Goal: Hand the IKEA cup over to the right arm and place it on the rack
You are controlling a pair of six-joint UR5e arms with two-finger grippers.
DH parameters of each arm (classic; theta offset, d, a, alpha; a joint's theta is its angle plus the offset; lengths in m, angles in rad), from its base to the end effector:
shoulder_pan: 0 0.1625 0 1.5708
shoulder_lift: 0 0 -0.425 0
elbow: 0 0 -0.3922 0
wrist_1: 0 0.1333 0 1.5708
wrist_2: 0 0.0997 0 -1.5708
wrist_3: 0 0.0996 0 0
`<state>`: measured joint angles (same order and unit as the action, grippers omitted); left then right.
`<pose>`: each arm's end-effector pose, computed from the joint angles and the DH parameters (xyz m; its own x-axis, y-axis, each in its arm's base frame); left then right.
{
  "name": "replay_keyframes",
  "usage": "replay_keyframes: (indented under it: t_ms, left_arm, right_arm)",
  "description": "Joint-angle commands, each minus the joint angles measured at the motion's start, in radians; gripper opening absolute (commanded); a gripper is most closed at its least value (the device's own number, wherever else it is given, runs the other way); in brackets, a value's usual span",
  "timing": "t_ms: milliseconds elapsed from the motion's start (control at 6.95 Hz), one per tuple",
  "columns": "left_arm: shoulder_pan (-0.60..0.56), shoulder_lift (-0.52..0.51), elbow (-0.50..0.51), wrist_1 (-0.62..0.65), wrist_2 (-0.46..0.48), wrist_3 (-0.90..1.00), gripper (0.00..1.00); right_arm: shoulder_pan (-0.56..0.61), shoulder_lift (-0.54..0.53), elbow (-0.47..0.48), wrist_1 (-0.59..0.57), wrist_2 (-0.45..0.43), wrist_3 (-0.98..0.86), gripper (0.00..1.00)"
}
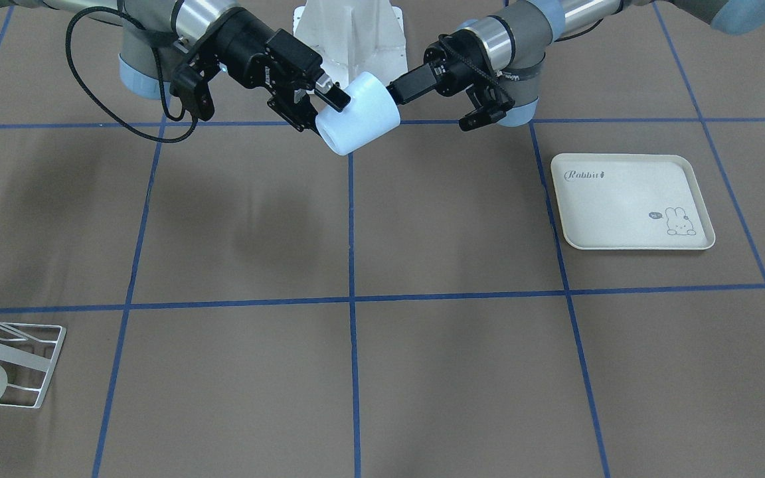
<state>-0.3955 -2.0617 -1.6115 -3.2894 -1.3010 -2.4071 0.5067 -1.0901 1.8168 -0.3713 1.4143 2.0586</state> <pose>0.4464 -0.3596 0.2006 -0.8062 -0.4386 -0.3971 -0.0532 0.7222 -0.6896 -0.4062 -0.3957 0.1511 -0.5533 0.2224 0.8027 -0.3937 0.7794 -0.4873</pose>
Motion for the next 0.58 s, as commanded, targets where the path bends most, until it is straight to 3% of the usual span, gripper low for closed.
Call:
replay_keyframes:
  t_ms: [0,432]
  left_arm:
    - [0.015,-0.008,0.007,-0.001,0.012,0.008,0.00]
    - [0.017,-0.017,0.008,-0.001,0.012,0.008,0.00]
  right_arm:
    - [-0.002,-0.001,-0.002,0.000,0.000,0.000,1.00]
    - [-0.004,-0.001,-0.004,0.000,-0.003,0.000,1.00]
